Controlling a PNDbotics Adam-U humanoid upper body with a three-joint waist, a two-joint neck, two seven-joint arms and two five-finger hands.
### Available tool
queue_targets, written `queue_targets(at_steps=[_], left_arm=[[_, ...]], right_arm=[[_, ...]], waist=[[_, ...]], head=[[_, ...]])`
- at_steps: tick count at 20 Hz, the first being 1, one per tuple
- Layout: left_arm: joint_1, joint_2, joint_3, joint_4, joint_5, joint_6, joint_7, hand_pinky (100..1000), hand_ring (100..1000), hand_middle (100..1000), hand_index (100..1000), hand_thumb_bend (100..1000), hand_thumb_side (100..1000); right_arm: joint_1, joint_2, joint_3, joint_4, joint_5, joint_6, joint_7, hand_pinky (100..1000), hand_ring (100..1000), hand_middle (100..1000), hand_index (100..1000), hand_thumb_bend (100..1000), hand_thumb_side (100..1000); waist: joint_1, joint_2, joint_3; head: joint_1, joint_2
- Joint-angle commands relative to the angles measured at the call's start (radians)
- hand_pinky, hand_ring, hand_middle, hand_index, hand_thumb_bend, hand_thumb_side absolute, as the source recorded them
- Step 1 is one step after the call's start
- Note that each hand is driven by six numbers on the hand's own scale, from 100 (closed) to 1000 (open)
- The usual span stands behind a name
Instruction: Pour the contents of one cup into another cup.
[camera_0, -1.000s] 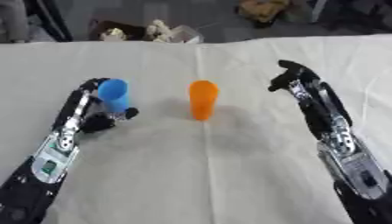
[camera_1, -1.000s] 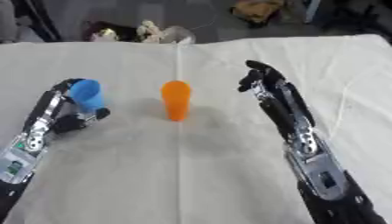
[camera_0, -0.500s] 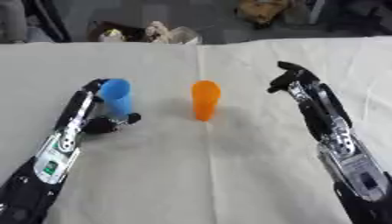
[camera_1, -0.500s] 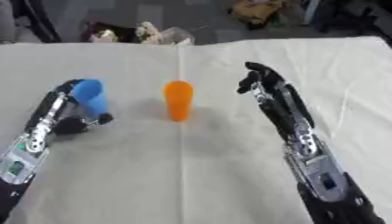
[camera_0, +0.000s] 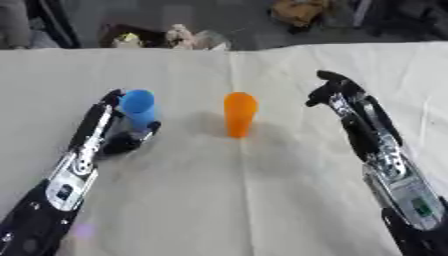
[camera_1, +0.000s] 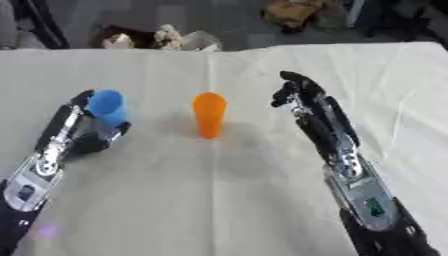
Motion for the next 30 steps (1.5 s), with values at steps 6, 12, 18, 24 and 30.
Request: queue_targets(at_steps=[6,12,18,24,30], left_arm=[[-0.011,0.002,-0.012,-0.028,0.076,-0.018,0.084,501,885,381,671,221,264],[-0.003,0.007,-0.010,-0.074,0.124,-0.011,0.164,448,814,293,609,139,229],[0.014,0.016,-0.012,-0.126,0.162,0.001,0.197,406,740,204,547,100,200],[0.043,0.032,-0.021,-0.212,0.194,0.010,0.198,386,687,168,522,100,181],[0.070,0.051,-0.031,-0.298,0.216,0.028,0.181,386,680,166,520,100,180]], right_arm=[[-0.012,-0.005,-0.003,-0.009,-0.006,-0.004,0.002,842,620,578,871,100,735],[-0.011,-0.005,-0.002,-0.001,-0.004,-0.003,0.005,842,619,574,871,100,733],[-0.013,-0.007,0.000,0.032,-0.004,-0.004,0.008,841,617,571,870,100,733],[-0.019,-0.006,0.003,0.096,0.002,-0.010,0.019,840,611,556,869,100,731],[-0.027,-0.003,0.007,0.144,0.014,-0.023,0.028,840,610,552,868,100,728]], waist=[[0.004,-0.016,-0.003],[0.006,-0.020,-0.002],[0.007,-0.025,0.008],[0.011,-0.029,0.021],[0.012,-0.031,0.027]], head=[[-0.002,-0.007],[-0.005,-0.005],[-0.011,-0.003],[-0.018,-0.002],[-0.020,-0.002]])
